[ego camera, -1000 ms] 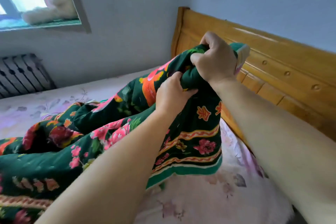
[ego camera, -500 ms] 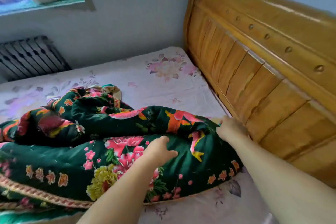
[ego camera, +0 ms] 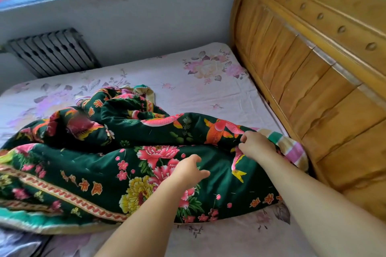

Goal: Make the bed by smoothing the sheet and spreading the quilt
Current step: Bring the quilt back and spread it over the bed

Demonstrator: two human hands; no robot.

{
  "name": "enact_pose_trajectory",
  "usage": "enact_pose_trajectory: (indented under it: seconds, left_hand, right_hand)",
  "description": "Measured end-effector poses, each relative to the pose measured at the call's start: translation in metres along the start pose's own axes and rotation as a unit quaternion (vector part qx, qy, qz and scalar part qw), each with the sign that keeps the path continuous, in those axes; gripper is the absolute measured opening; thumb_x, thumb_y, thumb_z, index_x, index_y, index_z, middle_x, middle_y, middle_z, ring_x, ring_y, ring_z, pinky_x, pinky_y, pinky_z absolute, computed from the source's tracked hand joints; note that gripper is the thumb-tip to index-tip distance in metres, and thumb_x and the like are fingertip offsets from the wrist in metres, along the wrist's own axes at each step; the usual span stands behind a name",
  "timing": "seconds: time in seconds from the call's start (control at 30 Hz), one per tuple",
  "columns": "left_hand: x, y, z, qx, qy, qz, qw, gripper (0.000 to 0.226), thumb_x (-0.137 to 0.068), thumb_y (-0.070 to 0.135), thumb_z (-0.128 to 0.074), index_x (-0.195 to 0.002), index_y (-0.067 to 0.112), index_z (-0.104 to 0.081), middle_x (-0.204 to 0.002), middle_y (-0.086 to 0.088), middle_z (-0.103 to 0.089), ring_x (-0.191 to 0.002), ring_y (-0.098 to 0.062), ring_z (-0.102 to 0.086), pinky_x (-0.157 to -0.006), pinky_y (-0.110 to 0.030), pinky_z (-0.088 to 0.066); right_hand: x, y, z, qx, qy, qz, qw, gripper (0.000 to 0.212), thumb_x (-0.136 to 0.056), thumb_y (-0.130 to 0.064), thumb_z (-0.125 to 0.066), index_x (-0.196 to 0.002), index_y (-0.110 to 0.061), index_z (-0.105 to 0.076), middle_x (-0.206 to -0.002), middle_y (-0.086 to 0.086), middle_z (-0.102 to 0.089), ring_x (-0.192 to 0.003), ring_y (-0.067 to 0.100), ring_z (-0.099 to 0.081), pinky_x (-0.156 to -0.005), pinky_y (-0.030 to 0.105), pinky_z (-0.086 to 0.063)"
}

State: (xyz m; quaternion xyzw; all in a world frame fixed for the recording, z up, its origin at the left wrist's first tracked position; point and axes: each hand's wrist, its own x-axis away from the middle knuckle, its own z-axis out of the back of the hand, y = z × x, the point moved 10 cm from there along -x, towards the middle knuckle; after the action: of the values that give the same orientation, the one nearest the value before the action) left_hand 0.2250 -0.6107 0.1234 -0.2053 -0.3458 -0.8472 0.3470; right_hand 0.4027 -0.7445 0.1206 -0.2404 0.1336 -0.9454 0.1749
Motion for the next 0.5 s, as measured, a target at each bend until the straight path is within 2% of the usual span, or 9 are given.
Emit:
enact_pose_trajectory:
  seconds: [0.07,0.13,0.2,0.3,0.4,0.5]
  left_hand:
    - [0.004,-0.007,0.008,0.013,0.01,0.001,1.0,0.059,-0.091,0.034,-0.06,-0.141,0.017,-0.035,-0.128,-0.007,-0.054,-0.086,-0.019,-0.061,-0.079,-0.03,-0.051]
    - [0.009,-0.016,0.016,0.035,0.02,0.0,0.999,0.06,-0.09,0.034,-0.061,-0.142,0.017,-0.036,-0.128,-0.007,-0.054,-0.091,-0.02,-0.062,-0.078,-0.03,-0.052]
    - [0.015,-0.025,0.023,0.059,0.028,0.0,0.998,0.061,-0.089,0.034,-0.062,-0.141,0.017,-0.036,-0.125,-0.007,-0.055,-0.093,-0.02,-0.062,-0.078,-0.029,-0.051]
    - [0.024,-0.049,0.035,0.068,0.044,0.015,0.997,0.06,-0.089,0.036,-0.062,-0.141,0.018,-0.039,-0.126,-0.006,-0.056,-0.1,-0.018,-0.06,-0.086,-0.031,-0.053]
    - [0.03,-0.069,0.044,0.101,0.051,0.035,0.993,0.061,-0.086,0.042,-0.064,-0.138,0.02,-0.041,-0.131,-0.004,-0.055,-0.095,-0.013,-0.06,-0.079,-0.026,-0.053]
    - [0.035,-0.086,0.049,0.156,0.075,0.063,0.983,0.064,-0.085,0.042,-0.065,-0.138,0.015,-0.041,-0.127,-0.005,-0.058,-0.101,-0.015,-0.06,-0.079,-0.023,-0.049]
  right_hand:
    - [0.005,-0.011,-0.002,0.0,0.002,0.013,1.0,0.014,-0.086,-0.022,-0.05,-0.098,-0.027,-0.055,-0.114,0.004,-0.061,-0.104,0.028,-0.057,-0.091,0.037,-0.047]
    - [0.007,-0.024,-0.002,-0.003,0.005,0.026,1.0,0.01,-0.086,-0.022,-0.051,-0.093,-0.029,-0.052,-0.112,0.003,-0.061,-0.102,0.027,-0.057,-0.087,0.036,-0.047]
    - [0.009,-0.039,-0.005,-0.002,0.003,0.037,0.999,0.011,-0.087,-0.025,-0.051,-0.097,-0.028,-0.054,-0.114,0.002,-0.061,-0.104,0.027,-0.056,-0.087,0.035,-0.048]
    - [0.012,-0.073,-0.02,-0.004,-0.011,0.072,0.997,0.018,-0.087,-0.026,-0.051,-0.103,-0.028,-0.058,-0.119,0.001,-0.06,-0.108,0.027,-0.056,-0.092,0.037,-0.047]
    - [0.015,-0.101,-0.04,-0.006,-0.029,0.114,0.993,0.023,-0.089,-0.026,-0.051,-0.11,-0.025,-0.061,-0.12,0.001,-0.06,-0.111,0.026,-0.055,-0.095,0.039,-0.045]
    - [0.016,-0.117,-0.061,-0.018,-0.071,0.155,0.985,0.021,-0.09,-0.024,-0.051,-0.109,-0.021,-0.059,-0.114,0.002,-0.062,-0.103,0.024,-0.057,-0.089,0.036,-0.049]
